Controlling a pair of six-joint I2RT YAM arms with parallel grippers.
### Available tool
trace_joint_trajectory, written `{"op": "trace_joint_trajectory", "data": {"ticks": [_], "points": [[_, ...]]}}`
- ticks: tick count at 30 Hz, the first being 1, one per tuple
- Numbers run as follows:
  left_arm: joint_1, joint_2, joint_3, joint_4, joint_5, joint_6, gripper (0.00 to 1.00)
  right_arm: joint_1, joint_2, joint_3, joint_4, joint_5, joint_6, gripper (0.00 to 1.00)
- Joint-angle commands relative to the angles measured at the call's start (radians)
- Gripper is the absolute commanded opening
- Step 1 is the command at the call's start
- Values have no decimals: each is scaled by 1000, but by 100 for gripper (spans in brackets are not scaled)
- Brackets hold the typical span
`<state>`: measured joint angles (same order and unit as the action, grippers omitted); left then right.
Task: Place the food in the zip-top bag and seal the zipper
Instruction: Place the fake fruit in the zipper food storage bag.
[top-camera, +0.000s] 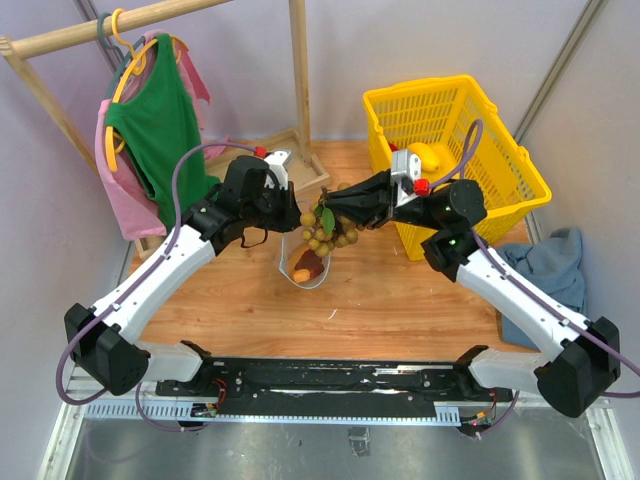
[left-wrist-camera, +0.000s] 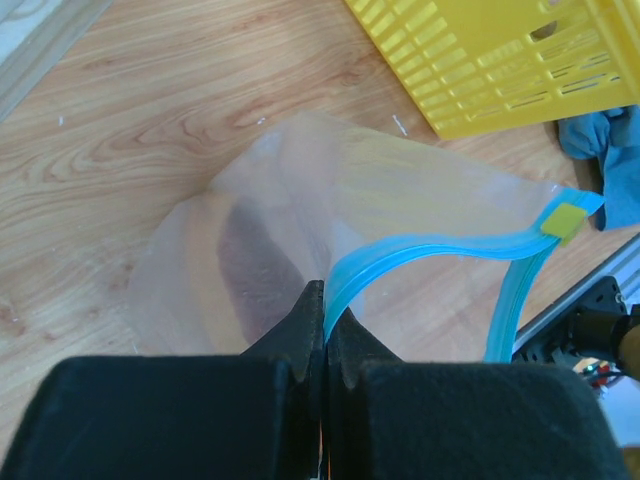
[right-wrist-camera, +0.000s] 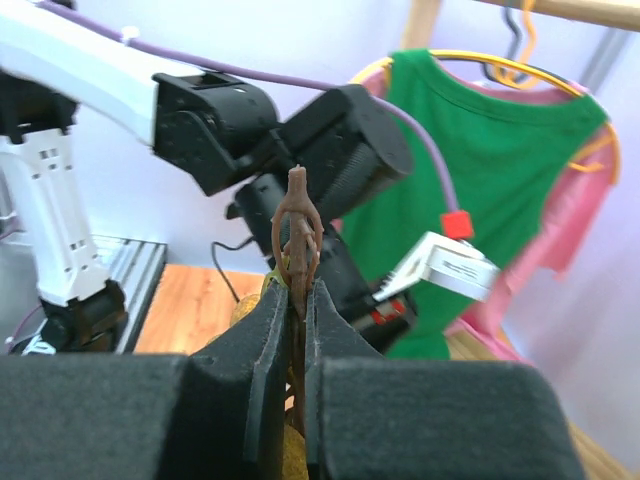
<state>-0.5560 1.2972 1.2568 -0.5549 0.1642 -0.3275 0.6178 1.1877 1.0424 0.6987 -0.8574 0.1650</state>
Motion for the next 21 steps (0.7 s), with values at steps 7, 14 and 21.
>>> {"op": "trace_joint_trajectory", "data": {"ticks": [7,14,21], "points": [[-18,-4,-21,77,77,-21,0,81,238,-57,860,-176,459,1],[-18,5,-32,98,94,-31,0,114,290,-67,844,-200,423,1],[-18,14,-31,127,111,-72,0,120,335,-92,850,-170,418,1]]}}
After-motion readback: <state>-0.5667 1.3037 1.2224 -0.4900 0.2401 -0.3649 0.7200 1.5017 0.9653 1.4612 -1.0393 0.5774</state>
